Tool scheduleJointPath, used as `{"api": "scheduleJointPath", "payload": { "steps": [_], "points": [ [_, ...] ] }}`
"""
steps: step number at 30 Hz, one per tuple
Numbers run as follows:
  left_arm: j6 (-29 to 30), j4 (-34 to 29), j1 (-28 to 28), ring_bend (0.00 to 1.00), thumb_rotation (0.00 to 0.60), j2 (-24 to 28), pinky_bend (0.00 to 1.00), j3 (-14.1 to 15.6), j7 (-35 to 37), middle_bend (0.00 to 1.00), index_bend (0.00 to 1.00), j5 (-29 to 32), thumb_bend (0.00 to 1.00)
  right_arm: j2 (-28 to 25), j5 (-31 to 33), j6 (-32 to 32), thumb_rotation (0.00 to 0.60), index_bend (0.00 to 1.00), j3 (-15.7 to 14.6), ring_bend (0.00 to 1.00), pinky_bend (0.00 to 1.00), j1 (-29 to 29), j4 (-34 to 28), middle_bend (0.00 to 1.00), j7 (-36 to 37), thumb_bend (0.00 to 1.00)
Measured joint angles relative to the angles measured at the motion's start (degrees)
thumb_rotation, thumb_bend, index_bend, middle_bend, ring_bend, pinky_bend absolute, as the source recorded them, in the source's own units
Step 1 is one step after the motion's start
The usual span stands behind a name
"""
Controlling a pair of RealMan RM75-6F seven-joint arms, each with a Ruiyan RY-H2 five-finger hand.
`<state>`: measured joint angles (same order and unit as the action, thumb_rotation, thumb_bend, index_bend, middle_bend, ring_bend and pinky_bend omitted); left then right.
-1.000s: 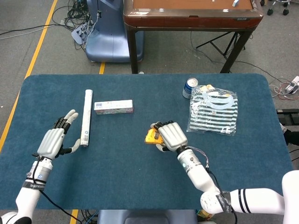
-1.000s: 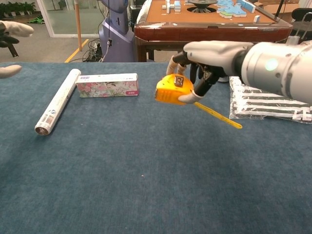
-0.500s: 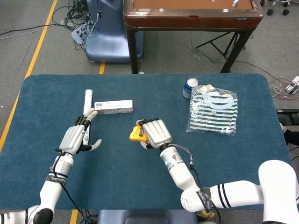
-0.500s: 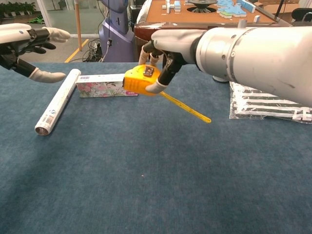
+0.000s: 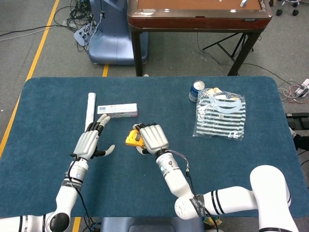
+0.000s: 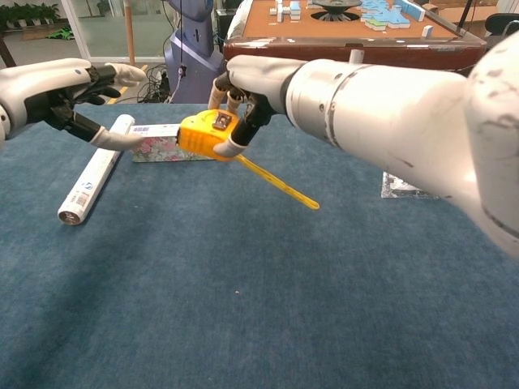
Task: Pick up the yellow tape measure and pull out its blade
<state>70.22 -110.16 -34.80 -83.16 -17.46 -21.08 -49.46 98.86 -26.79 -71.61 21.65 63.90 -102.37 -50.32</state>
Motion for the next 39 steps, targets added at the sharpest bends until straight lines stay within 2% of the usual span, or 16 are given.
{"api": "scheduleJointPath", "payload": {
  "steps": [23, 39],
  "points": [
    [2.3, -0.7, -2.1, 0.00, 0.600, -2.5, 0.00, -0.9, -0.9, 0.00, 0.00, 3.2, 0.27, 6.4, -1.3, -1.1, 0.600, 0.43, 1.3, 0.36, 0.29, 2.5, 6.6, 0.46, 2.5, 0.61],
    [2.1, 0.6, -3.2, 0.00, 0.600, -3.2, 0.00, -1.1, -1.0, 0.00, 0.00, 5.2, 0.27, 7.4, -2.2, 0.0, 0.600, 0.43, 2.0, 0.36, 0.29, 2.5, 7.1, 0.46, 3.8, 0.61]
  ]
}}
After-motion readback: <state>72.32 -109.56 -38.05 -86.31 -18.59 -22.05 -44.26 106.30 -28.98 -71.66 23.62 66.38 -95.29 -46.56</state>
